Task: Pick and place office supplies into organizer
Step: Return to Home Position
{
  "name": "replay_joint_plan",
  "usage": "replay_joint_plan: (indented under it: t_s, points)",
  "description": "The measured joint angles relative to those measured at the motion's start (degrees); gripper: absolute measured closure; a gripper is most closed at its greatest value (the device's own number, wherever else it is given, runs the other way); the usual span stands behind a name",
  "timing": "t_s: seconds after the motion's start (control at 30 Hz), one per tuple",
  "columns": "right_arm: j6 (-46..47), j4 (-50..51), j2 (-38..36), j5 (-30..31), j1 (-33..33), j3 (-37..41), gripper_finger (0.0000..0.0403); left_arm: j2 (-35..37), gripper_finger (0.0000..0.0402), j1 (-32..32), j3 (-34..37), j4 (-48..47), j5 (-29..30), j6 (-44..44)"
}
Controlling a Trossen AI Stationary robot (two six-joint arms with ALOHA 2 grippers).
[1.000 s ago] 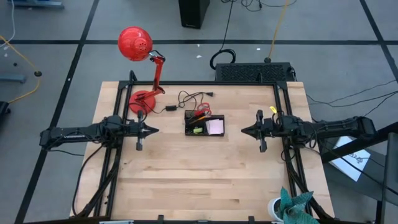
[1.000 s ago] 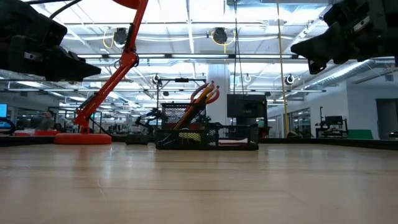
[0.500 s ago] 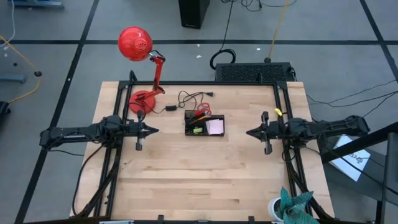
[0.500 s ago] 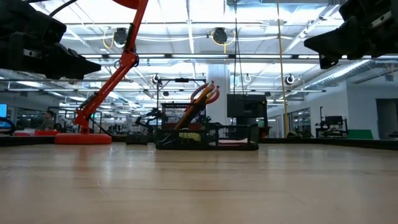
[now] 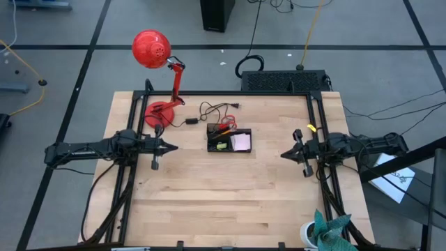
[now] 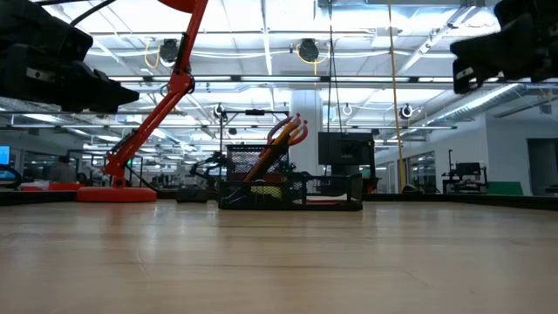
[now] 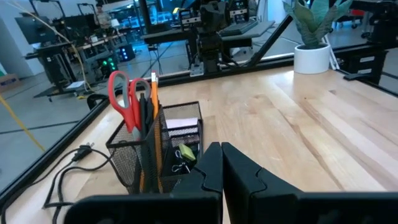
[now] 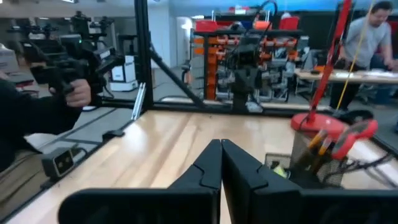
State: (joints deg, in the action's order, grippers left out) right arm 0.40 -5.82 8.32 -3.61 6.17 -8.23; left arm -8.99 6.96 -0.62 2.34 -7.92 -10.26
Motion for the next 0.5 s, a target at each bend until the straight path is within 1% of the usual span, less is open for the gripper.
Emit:
replay_joint_plan:
  t_s: [0.1, 0.23, 0.33, 0.5]
  points:
    - [0.9, 0.0, -1.8, -0.9, 0.0, 2.5, 0.0403, 0.0, 0.04, 0.0, 0.0, -0.4, 0.0, 0.5]
    - [3.3, -4.2, -3.4, -1.2, 0.0, 5.7, 0.0403, 0.0, 0.0391, 0.0, 0.0, -0.5, 0.1, 2.5]
    - [3.4, -4.5, -3.7, -1.2, 0.0, 6.9, 0.0403, 0.0, 0.039, 0.0, 0.0, -0.5, 0.3, 3.3]
    - [3.4, -4.1, -3.7, -1.2, 0.0, 7.1, 0.0403, 0.0, 0.0399, 0.0, 0.0, -0.6, 0.8, 5.2]
